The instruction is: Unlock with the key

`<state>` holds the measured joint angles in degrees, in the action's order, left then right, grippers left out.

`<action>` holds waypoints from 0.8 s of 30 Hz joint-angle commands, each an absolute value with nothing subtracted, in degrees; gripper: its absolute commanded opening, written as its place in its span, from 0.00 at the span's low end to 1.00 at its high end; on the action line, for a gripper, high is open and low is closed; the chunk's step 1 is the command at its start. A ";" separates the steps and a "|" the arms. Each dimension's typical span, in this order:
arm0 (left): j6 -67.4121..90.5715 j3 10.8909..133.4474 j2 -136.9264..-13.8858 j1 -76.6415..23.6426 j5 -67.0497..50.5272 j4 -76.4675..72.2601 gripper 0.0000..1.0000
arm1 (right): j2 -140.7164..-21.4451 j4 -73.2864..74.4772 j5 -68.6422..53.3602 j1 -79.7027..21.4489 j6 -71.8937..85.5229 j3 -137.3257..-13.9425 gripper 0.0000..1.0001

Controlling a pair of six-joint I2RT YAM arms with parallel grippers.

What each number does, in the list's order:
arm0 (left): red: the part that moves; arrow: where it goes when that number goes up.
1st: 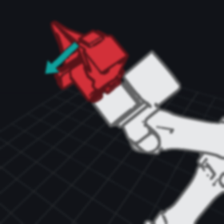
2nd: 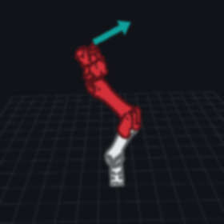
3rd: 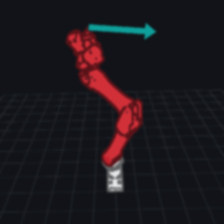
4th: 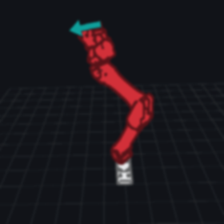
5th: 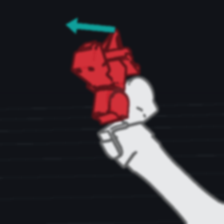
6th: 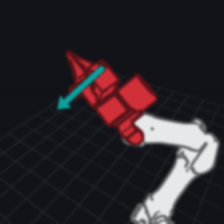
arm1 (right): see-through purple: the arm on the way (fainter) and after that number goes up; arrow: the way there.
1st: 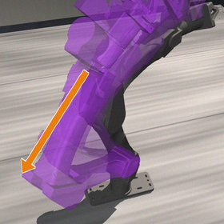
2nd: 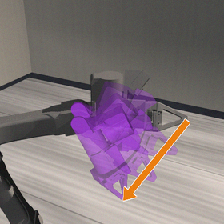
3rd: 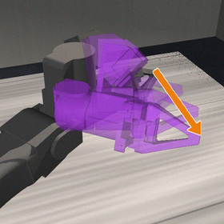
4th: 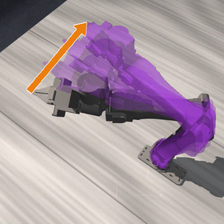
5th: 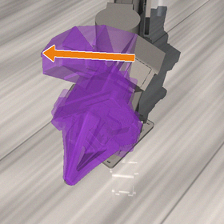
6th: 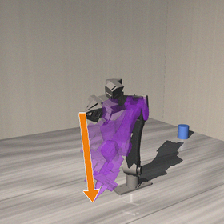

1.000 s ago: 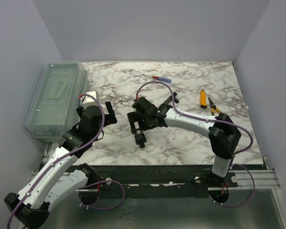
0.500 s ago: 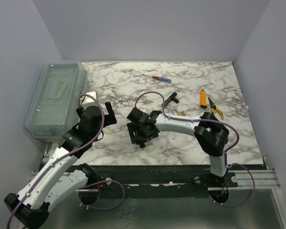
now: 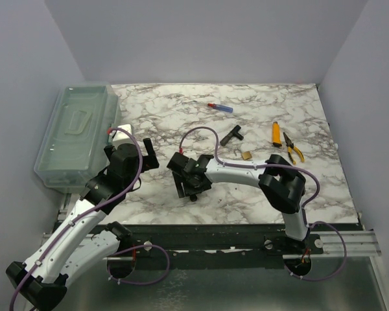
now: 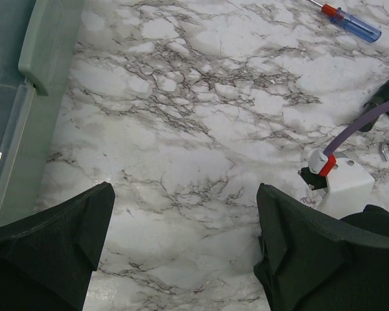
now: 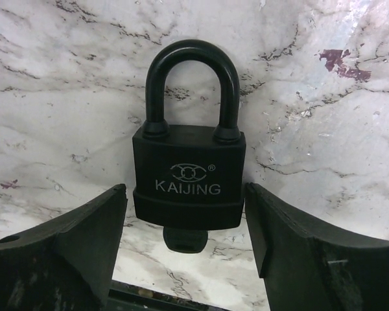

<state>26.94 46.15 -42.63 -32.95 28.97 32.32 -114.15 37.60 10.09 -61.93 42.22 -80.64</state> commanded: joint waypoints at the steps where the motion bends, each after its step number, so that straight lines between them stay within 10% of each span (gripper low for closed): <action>1: 27.09 46.11 -42.79 -32.52 29.27 32.43 0.99 | -118.12 40.23 14.89 -63.24 44.37 -82.85 0.76; 15: 27.37 46.76 -42.48 -32.43 24.74 32.30 0.99 | -111.89 31.05 18.09 -64.27 41.75 -75.46 0.32; 24: 29.57 45.45 -36.05 -32.39 7.55 28.79 0.98 | -90.42 10.85 18.22 -64.27 35.70 -58.53 0.21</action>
